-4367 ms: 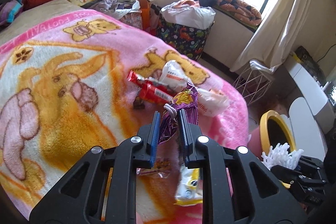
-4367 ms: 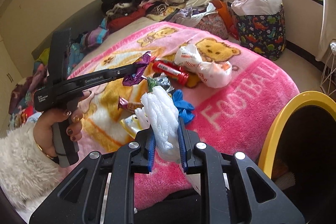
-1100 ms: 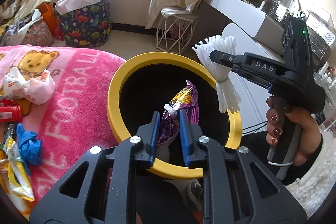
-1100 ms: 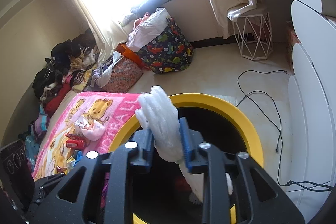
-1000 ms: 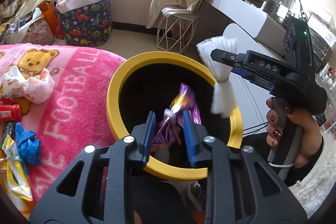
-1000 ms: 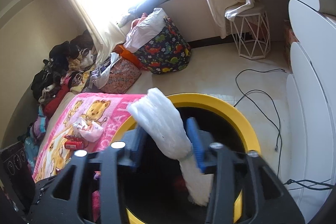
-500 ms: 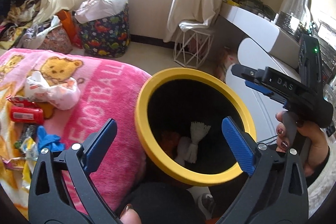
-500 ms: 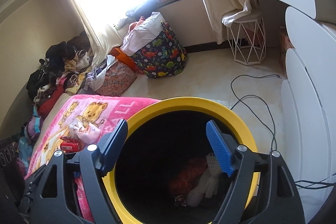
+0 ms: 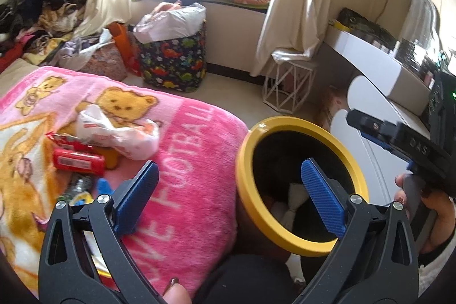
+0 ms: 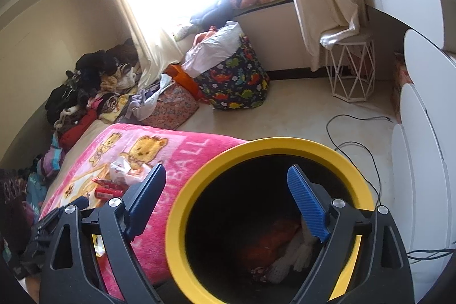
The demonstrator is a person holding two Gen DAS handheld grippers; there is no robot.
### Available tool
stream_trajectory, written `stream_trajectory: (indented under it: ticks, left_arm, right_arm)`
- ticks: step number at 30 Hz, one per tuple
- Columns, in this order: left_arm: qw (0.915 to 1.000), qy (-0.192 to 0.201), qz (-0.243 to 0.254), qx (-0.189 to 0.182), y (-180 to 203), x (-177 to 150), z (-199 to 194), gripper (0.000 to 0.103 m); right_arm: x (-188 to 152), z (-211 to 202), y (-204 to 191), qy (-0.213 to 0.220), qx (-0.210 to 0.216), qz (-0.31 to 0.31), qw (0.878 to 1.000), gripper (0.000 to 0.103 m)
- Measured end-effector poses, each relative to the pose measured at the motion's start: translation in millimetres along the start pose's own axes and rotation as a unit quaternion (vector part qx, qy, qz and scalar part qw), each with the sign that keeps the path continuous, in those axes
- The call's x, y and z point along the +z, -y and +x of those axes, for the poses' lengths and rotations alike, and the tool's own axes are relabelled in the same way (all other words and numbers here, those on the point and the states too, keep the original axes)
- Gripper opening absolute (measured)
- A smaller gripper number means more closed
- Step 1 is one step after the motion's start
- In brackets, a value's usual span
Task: Collect trash
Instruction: 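Move both open tools back over the trash on the blanket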
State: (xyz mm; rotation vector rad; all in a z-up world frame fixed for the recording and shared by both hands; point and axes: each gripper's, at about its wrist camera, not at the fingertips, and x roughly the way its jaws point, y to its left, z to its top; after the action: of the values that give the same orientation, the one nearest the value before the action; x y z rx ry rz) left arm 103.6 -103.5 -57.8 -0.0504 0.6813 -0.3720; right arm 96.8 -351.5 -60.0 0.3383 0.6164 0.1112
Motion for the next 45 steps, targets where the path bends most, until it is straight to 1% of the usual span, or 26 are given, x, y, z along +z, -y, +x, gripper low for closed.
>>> stream_trajectory:
  ticks: [5, 13, 22, 36, 45]
  left_arm:
    - [0.9996, 0.016, -0.018, 0.012, -18.9, 5.7, -11.8, 0.092]
    - [0.9979, 0.039, -0.042, 0.031, -40.9, 13.3, -27.3, 0.092]
    - [0.9956, 0.052, -0.059, 0.050, -63.8, 15.1, -38.5, 0.092]
    - [0.9903, 0.060, -0.093, 0.084, -108.6, 11.0, -53.8, 0.092]
    - [0.9822, 0.057, -0.135, 0.118, -150.8, 2.3, -63.3, 0.092]
  right_arm:
    - [-1.9, -0.6, -20.4, 0.005, 0.014, -0.018, 1.000, 0.086]
    - [-3.2, -0.1, -39.8, 0.007, 0.026, -0.038, 0.999, 0.089]
    - [-8.5, 6.1, -68.3, -0.001, 0.042, -0.063, 0.997, 0.090]
    - [-23.3, 28.7, -123.7, -0.032, 0.077, -0.118, 0.990, 0.090]
    - [-39.3, 52.0, -157.5, -0.066, 0.096, -0.155, 0.981, 0.090]
